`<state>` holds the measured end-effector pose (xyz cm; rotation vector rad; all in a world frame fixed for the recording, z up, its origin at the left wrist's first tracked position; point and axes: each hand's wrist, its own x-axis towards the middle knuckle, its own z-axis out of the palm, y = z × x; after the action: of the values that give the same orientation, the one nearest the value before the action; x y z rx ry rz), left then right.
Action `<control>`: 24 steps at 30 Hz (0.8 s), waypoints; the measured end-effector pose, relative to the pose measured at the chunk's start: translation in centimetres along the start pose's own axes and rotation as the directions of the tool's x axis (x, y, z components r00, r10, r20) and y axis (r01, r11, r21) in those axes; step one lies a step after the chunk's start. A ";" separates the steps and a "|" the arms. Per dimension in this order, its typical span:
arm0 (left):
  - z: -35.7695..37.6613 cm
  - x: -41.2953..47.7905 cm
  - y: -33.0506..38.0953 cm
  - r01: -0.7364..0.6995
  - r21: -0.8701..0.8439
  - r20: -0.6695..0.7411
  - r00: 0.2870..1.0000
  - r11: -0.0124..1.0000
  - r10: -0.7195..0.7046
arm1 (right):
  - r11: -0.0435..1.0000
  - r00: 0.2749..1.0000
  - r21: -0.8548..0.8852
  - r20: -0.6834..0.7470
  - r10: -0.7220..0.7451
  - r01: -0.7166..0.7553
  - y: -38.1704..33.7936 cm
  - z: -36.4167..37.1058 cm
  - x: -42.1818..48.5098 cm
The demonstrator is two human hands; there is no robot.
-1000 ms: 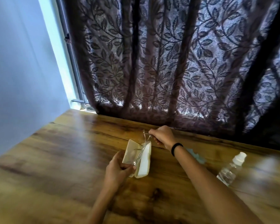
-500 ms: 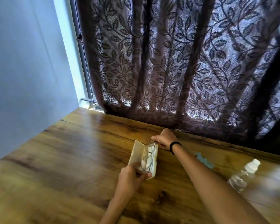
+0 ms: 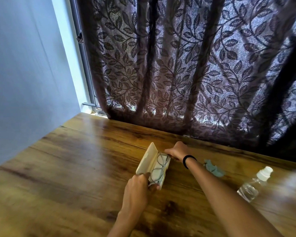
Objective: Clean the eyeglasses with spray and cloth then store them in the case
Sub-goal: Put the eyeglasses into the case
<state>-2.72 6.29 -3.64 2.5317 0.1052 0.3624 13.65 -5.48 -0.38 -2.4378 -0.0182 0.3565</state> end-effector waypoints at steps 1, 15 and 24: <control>0.1 0.0 0.0 -0.013 0.004 0.001 1.000 1.000 0.013 | 1.000 1.000 0.009 -0.001 0.009 -0.009 0.2 0.0 0.0; 0.2 0.2 -0.6 -0.050 0.015 0.053 0.997 0.999 0.049 | 0.998 1.000 -0.058 -0.027 0.002 -0.003 0.2 0.1 -0.2; -0.1 0.3 -0.6 -0.066 0.078 0.092 0.994 0.995 0.059 | 0.999 1.000 0.049 0.005 0.003 -0.003 0.3 0.0 -0.5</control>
<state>-2.46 6.85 -3.81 2.6319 0.0063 0.2734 13.14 -5.71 -0.45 -2.3886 -0.0077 0.3604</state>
